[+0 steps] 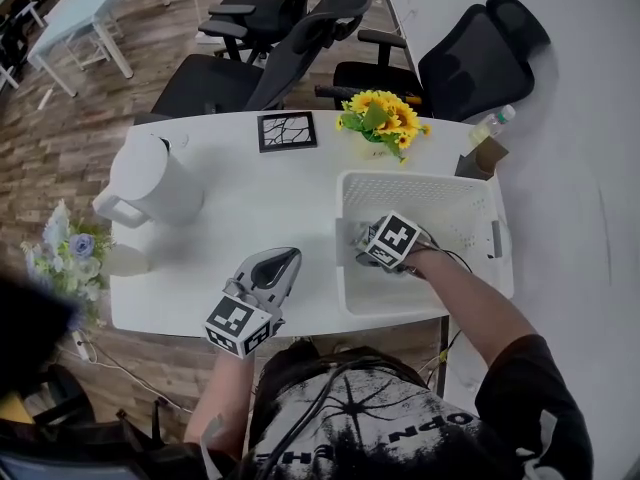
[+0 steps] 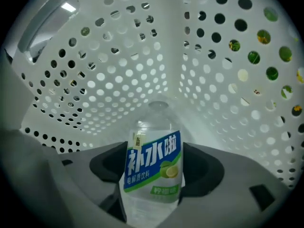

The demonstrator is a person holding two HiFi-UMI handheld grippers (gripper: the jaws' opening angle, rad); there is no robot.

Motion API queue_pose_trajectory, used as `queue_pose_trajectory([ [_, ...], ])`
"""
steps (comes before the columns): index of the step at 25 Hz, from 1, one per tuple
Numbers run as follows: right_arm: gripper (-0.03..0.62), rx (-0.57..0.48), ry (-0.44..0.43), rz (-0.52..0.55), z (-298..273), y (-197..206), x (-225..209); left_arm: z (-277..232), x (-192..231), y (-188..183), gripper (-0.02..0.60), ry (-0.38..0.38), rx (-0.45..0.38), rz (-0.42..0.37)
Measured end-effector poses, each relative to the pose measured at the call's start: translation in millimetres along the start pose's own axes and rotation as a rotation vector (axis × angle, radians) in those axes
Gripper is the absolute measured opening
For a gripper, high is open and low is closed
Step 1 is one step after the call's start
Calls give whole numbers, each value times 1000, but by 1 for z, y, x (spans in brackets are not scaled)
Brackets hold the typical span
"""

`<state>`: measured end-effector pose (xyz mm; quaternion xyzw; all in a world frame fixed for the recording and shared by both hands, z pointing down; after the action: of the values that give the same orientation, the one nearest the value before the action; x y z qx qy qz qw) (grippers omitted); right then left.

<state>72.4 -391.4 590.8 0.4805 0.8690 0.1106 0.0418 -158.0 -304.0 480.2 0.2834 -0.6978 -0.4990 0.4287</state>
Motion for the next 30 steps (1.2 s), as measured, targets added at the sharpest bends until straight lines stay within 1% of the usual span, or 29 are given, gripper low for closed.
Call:
queue_pose_trajectory([
  [4,322,23,49,10,-15,1,4,4,3,2,11,-12,2,4],
  [9,321,17,40,34,-12,0,1,6,4,2,11,-20,7,4],
  [11,321,-6,34,30,-9,-2,-2,6,3,1,11,-17,7,3],
  [14,321,-54,6,-23,3,-9,-7,5,2,1,11,-14,11,-2],
  [18,321,-108,10,-15,22,-6,-7,2,-1,-2,11,-2,11,-13],
  [20,321,-146,13,-26,33,-4,-7,0,-4,-5,11,5,12,-22],
  [23,320,-229,23,-72,56,-1,-10,-2,-8,-10,11,13,11,-37],
  [30,319,-487,75,-133,128,2,-11,-7,-27,-21,11,30,7,-76],
])
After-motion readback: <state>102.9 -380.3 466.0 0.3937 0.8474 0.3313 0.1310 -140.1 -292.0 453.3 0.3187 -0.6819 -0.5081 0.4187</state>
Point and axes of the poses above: the fingertips, and each gripper's own axes: z backward along the fingers, x to its left, y out of its underside, the point moved 8 cm from there along z, backward along the fingers, and after that the axes turned 13 degrees about y, right-handed, at the moved point
